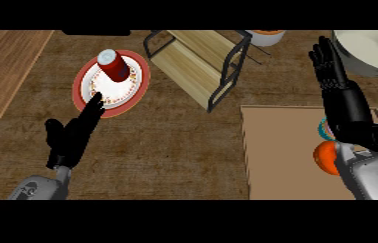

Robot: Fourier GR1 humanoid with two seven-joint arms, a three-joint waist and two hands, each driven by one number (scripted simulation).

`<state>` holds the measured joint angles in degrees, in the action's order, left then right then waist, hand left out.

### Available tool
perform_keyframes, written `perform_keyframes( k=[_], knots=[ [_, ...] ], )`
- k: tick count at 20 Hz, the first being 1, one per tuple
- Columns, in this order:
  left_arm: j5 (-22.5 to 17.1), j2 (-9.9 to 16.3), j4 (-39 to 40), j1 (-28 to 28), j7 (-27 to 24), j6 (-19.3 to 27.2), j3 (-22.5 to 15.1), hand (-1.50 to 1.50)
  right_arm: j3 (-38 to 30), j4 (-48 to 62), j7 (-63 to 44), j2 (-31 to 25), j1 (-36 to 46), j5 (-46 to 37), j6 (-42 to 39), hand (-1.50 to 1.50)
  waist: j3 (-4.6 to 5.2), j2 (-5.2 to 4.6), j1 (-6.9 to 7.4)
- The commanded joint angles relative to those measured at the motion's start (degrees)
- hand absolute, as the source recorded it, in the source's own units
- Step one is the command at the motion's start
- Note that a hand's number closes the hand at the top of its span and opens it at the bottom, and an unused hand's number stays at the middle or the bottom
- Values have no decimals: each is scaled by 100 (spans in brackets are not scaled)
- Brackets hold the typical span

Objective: Pick the squash from the tray and place it in the tiered shelf

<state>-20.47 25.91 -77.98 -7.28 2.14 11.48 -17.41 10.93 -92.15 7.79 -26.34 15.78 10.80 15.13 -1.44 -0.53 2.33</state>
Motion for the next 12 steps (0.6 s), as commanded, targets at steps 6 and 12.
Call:
perform_keyframes(
  k=[6,12],
  knots=[
    [21,697,76,398,-222,171,783,0,-1076,1110,-814,239,-131,-917,2407,150,155,64,-120],
    [-166,573,-76,570,-147,42,746,0,-1097,2109,-1497,747,-1067,-2442,4985,-150,171,50,-131]
  ],
)
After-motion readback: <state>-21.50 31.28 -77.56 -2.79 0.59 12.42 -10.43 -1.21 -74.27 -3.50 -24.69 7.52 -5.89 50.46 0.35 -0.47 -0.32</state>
